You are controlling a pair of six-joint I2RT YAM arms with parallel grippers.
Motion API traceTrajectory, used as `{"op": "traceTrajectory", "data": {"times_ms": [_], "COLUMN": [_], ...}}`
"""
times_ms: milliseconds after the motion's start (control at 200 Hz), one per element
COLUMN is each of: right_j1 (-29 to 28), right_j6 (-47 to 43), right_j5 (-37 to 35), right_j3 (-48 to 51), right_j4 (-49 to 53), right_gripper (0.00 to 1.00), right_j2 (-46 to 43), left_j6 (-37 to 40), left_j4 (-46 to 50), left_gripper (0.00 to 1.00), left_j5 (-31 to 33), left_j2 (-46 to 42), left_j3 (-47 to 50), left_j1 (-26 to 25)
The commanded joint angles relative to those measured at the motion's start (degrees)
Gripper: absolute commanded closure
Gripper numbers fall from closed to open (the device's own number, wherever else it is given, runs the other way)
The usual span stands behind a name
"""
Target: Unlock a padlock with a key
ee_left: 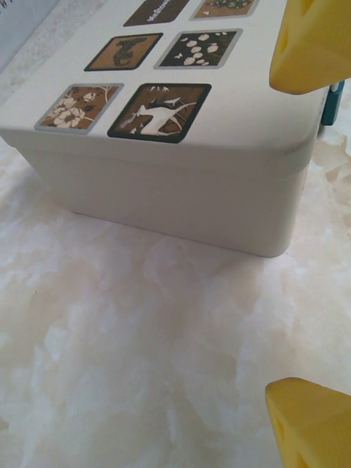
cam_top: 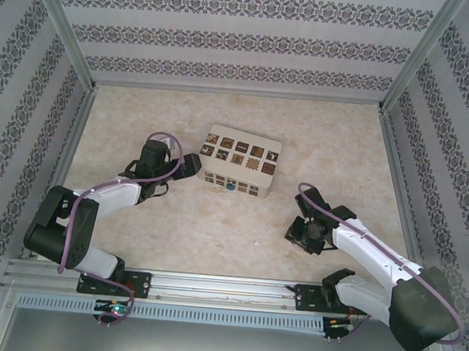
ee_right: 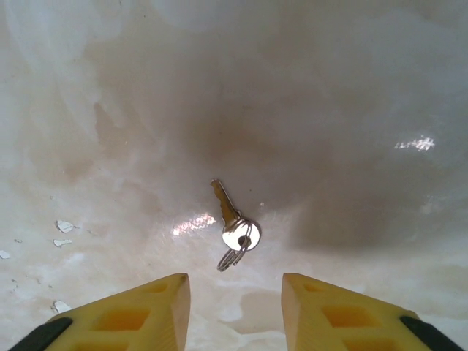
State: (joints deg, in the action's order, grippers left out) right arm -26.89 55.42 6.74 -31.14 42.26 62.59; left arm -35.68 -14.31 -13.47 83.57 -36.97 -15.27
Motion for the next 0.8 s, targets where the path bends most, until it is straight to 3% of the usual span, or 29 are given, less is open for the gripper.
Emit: {"op": "traceTrajectory", "data": {"times_ms": [0, 794], "right_j1": [-0.44, -0.44], "right_j6": [1.09, 0.74], "right_j5": [-0.81, -0.68], "right_j3": [-1.18, 1.38], "right_j4": [-0.60, -3.76], "right_gripper": [0.63, 0.78], "right_j2": [0.60, 5.44], "left_j6": [1.78, 2.14], "left_j4": [-0.72, -0.11], "left_gripper": [0.01, 0.01], "left_j5": [-1.00, -2.26], "left_j2": [0.54, 0.74], "left_j3": [-1.85, -1.84], "left_j1": [0.62, 1.80]}}
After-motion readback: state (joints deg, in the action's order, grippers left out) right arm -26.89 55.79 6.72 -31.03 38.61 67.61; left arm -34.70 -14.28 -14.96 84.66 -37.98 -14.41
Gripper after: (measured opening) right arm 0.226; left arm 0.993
